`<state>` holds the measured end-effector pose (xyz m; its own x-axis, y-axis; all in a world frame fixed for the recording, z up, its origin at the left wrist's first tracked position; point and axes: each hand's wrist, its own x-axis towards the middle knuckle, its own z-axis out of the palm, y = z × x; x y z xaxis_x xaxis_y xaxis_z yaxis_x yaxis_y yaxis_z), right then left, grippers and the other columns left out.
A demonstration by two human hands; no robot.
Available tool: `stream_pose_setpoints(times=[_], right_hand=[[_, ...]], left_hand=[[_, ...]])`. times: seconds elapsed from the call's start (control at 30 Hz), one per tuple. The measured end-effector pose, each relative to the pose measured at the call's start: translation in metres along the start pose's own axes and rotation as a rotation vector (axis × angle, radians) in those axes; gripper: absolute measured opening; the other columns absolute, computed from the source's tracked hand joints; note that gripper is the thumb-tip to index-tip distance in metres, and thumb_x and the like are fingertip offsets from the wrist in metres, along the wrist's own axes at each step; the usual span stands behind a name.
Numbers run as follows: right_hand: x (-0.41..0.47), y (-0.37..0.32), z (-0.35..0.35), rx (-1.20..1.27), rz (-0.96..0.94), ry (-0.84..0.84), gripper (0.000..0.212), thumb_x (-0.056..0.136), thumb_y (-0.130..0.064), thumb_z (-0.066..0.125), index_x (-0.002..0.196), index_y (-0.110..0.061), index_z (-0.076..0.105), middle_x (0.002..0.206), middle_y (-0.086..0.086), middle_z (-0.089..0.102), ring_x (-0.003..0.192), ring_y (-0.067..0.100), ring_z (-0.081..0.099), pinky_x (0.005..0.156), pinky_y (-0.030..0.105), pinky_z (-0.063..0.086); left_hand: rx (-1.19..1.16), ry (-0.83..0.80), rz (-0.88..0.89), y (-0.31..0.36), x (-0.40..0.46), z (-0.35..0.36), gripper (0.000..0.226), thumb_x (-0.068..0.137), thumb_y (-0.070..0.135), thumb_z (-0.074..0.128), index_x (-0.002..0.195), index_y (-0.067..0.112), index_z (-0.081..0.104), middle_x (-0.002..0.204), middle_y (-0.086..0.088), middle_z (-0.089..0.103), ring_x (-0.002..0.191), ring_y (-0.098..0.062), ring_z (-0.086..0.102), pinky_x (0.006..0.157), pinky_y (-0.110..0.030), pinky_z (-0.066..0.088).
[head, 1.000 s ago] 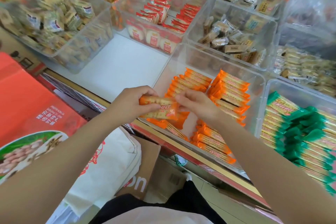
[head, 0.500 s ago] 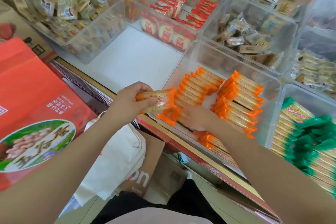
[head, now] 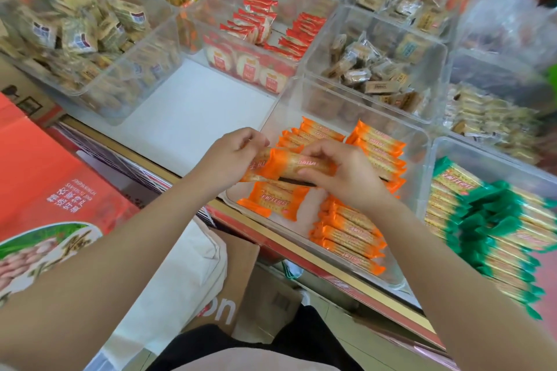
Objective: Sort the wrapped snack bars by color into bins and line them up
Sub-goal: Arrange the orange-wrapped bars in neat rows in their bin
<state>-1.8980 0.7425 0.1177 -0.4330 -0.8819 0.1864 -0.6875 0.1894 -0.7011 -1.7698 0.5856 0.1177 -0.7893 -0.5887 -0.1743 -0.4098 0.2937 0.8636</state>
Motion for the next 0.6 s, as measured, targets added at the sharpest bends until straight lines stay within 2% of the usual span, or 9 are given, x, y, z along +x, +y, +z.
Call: stream_pose_setpoints(times=[0.07, 0.13, 0.2, 0.27, 0.37, 0.43, 0.5, 0.53, 0.6], right_hand=[[-0.004, -0.002, 0.007, -0.198, -0.247, 0.159, 0.022, 0.081, -0.025, 0.065, 0.094, -0.008, 0.064, 0.092, 0.0, 0.065, 0.085, 0.007, 0.054, 0.074, 0.014, 0.042], [-0.004, 0.002, 0.018, -0.389, -0.449, 0.25, 0.02, 0.083, -0.024, 0.063, 0.098, -0.011, 0.058, 0.094, 0.005, 0.066, 0.09, 0.019, 0.056, 0.074, 0.028, 0.044], [-0.003, 0.007, 0.033, -0.536, -0.528, 0.275, 0.027, 0.08, -0.019, 0.068, 0.1, -0.015, 0.05, 0.097, 0.007, 0.067, 0.094, 0.021, 0.052, 0.071, 0.03, 0.039], [0.0, 0.01, 0.042, -0.551, -0.54, 0.259, 0.035, 0.077, -0.021, 0.072, 0.101, -0.016, 0.047, 0.098, 0.007, 0.067, 0.098, 0.021, 0.049, 0.071, 0.029, 0.035], [0.005, 0.01, 0.048, -0.493, -0.544, 0.151, 0.04, 0.078, -0.041, 0.067, 0.107, -0.021, 0.048, 0.112, 0.003, 0.057, 0.108, 0.022, 0.046, 0.08, 0.032, 0.038], [0.005, 0.011, 0.048, -0.347, -0.419, 0.128, 0.052, 0.074, -0.05, 0.067, 0.112, -0.019, 0.048, 0.121, 0.002, 0.046, 0.115, 0.02, 0.042, 0.092, 0.029, 0.034], [0.003, 0.007, 0.05, -0.062, -0.103, 0.164, 0.047, 0.078, -0.044, 0.067, 0.109, -0.013, 0.049, 0.113, 0.001, 0.048, 0.107, 0.014, 0.044, 0.089, 0.024, 0.035], [0.001, 0.008, 0.053, 0.057, 0.054, 0.096, 0.035, 0.084, -0.036, 0.065, 0.106, -0.012, 0.05, 0.105, -0.003, 0.05, 0.098, 0.011, 0.047, 0.082, 0.023, 0.037], [0.001, 0.01, 0.066, 0.071, 0.25, -0.284, 0.022, 0.091, -0.026, 0.057, 0.108, -0.012, 0.054, 0.099, -0.005, 0.053, 0.088, 0.009, 0.051, 0.076, 0.024, 0.039]], left_hand=[[-0.094, -0.008, -0.109, -0.005, 0.0, 0.002, 0.027, 0.098, 0.031, 0.04, 0.087, 0.022, 0.063, 0.079, 0.007, 0.061, 0.074, -0.01, 0.057, 0.07, -0.025, 0.044], [-0.317, -0.052, -0.291, -0.008, -0.002, 0.0, 0.039, 0.098, 0.042, 0.035, 0.085, 0.021, 0.064, 0.082, -0.002, 0.065, 0.079, -0.018, 0.061, 0.077, -0.03, 0.048], [-0.503, -0.114, -0.408, -0.009, -0.004, -0.002, 0.049, 0.095, 0.054, 0.03, 0.085, 0.02, 0.064, 0.086, -0.005, 0.066, 0.084, -0.02, 0.063, 0.08, -0.034, 0.051], [-0.509, -0.181, -0.393, -0.011, -0.005, -0.004, 0.046, 0.09, 0.058, 0.04, 0.089, 0.018, 0.062, 0.087, -0.005, 0.066, 0.083, -0.018, 0.064, 0.078, -0.032, 0.051], [-0.378, -0.247, -0.297, -0.019, -0.011, -0.009, 0.036, 0.067, 0.042, 0.07, 0.095, 0.02, 0.061, 0.09, -0.003, 0.066, 0.082, -0.016, 0.064, 0.071, -0.027, 0.051], [-0.366, -0.169, -0.262, -0.025, -0.013, -0.013, 0.034, 0.067, 0.03, 0.078, 0.096, 0.024, 0.061, 0.087, 0.0, 0.065, 0.079, -0.016, 0.064, 0.062, -0.022, 0.05], [-0.324, -0.009, -0.204, -0.029, -0.015, -0.02, 0.028, 0.075, 0.02, 0.076, 0.098, 0.026, 0.06, 0.089, 0.005, 0.062, 0.076, -0.011, 0.062, 0.053, -0.017, 0.049], [-0.285, 0.06, -0.163, -0.031, -0.016, -0.023, 0.028, 0.077, 0.017, 0.073, 0.099, 0.027, 0.058, 0.091, 0.008, 0.06, 0.076, -0.007, 0.06, 0.053, -0.014, 0.049], [-0.227, 0.132, -0.092, -0.037, -0.017, -0.032, 0.033, 0.077, 0.013, 0.073, 0.1, 0.031, 0.056, 0.094, 0.013, 0.059, 0.079, -0.005, 0.059, 0.056, -0.009, 0.048]])
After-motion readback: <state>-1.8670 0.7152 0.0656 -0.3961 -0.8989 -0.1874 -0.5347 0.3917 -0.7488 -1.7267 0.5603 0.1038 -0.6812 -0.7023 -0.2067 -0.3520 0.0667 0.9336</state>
